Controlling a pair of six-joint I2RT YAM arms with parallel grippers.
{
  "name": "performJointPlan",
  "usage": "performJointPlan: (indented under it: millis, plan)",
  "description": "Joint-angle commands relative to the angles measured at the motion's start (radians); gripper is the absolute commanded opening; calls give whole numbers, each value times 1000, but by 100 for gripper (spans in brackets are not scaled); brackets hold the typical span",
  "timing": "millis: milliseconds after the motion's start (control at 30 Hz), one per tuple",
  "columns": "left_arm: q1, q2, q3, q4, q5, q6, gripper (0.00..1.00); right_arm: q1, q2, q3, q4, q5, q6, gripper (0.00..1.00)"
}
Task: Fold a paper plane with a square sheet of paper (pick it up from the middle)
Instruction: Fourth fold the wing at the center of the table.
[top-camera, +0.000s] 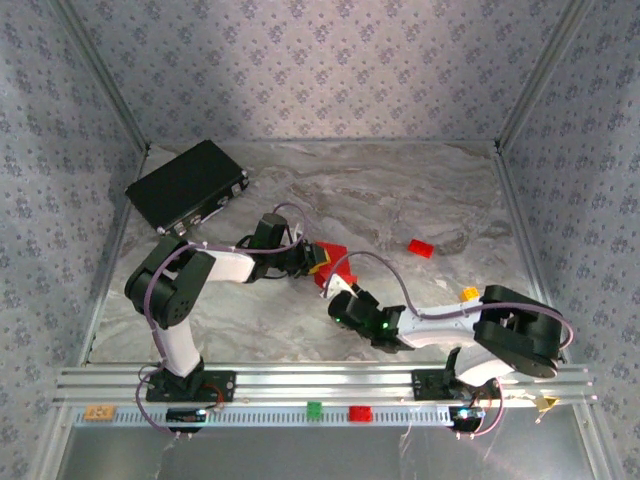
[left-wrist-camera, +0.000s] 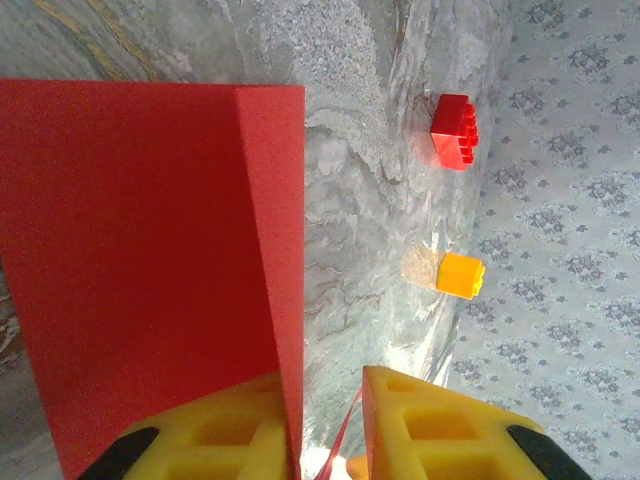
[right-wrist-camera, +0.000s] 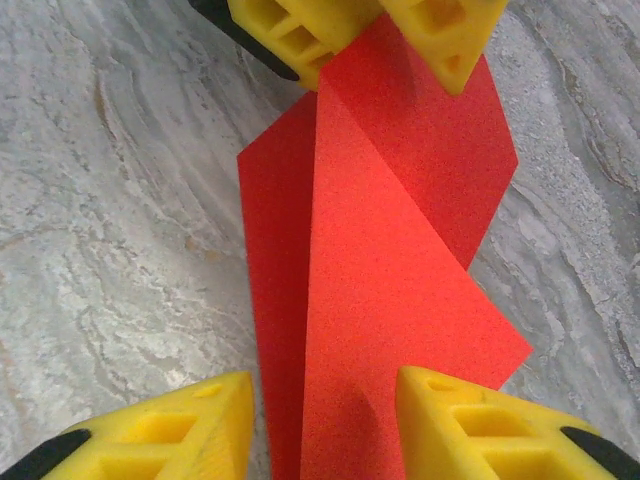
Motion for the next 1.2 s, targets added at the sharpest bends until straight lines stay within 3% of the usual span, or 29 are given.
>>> performJointPlan:
  millis: [0, 400, 933, 1167]
  plan:
    - [1, -5, 20, 20, 18, -4, 22, 8, 31, 31, 12, 51, -38, 41]
    - [0, -6, 25, 8, 16, -1, 21, 2, 88, 57, -16, 104, 14, 30]
    - [-4, -3, 36, -17, 10, 6, 21, -22, 70, 44, -16, 60, 61, 13]
    - [-4, -3, 37, -33, 2, 13, 20, -32, 63, 34, -8, 44, 81, 11]
